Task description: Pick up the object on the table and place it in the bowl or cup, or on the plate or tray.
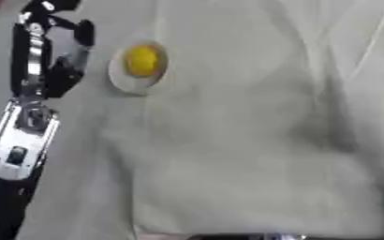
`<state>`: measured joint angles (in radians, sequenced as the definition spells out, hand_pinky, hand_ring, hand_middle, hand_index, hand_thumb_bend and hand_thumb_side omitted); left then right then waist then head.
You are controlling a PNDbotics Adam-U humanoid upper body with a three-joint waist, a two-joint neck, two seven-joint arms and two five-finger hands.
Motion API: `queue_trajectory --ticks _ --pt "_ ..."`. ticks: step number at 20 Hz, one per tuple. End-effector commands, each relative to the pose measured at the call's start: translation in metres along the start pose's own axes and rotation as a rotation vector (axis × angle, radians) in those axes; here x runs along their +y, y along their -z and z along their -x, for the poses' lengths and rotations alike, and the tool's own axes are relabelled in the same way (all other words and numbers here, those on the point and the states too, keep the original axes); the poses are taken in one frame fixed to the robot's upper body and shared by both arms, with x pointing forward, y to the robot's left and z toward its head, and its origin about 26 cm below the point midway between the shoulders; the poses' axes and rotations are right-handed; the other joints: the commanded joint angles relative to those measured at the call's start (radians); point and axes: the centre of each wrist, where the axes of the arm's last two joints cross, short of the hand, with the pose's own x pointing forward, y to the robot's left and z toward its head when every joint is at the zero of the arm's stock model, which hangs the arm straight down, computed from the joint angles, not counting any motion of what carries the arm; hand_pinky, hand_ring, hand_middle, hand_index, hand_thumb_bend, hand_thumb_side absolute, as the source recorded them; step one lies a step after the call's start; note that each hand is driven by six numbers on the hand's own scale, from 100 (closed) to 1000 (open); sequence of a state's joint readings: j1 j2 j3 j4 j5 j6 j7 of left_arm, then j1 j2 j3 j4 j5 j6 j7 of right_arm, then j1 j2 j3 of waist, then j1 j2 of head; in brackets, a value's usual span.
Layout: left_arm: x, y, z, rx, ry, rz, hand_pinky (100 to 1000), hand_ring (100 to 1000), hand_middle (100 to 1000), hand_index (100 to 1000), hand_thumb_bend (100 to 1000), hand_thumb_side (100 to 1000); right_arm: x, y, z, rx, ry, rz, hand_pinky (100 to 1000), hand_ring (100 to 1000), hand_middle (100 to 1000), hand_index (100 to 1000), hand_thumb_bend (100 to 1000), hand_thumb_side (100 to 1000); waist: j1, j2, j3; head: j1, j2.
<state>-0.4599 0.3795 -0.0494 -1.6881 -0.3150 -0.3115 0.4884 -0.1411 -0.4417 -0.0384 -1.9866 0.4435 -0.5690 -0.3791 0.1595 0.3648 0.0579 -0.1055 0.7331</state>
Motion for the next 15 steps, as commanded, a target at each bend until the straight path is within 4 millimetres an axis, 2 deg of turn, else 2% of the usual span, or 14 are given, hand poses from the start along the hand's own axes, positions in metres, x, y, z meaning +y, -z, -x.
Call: queue_trajectory --ticks 1,6,11,15 --pt "0.022 0.007 -0.018 -0.061 -0.073 -0.117 602 764 698 813 100 1000 -0.004 0.004 -0.001 -0.013 -0.019 0.003 273 624 790 788 100 894 -0.011 -0.015 0.005 -0.007 -0.015" --pt "0.029 -0.006 -0.035 -0.063 -0.183 -0.187 605 768 709 817 100 1000 -0.004 0.003 -0.001 -0.009 -0.026 0.018 276 628 788 788 100 894 -0.018 -0.013 0.011 -0.003 -0.019" --pt "0.032 -0.007 -0.048 -0.102 -0.241 -0.208 602 766 711 815 100 1000 -0.005 0.003 -0.001 -0.006 -0.034 0.047 279 630 785 789 100 899 -0.025 -0.011 0.014 0.004 -0.021" --pt "0.032 -0.007 -0.051 -0.108 -0.249 -0.221 593 761 707 813 105 1000 -0.005 0.003 -0.001 -0.006 -0.038 0.059 279 629 784 790 100 903 -0.029 -0.008 0.016 0.009 -0.022"
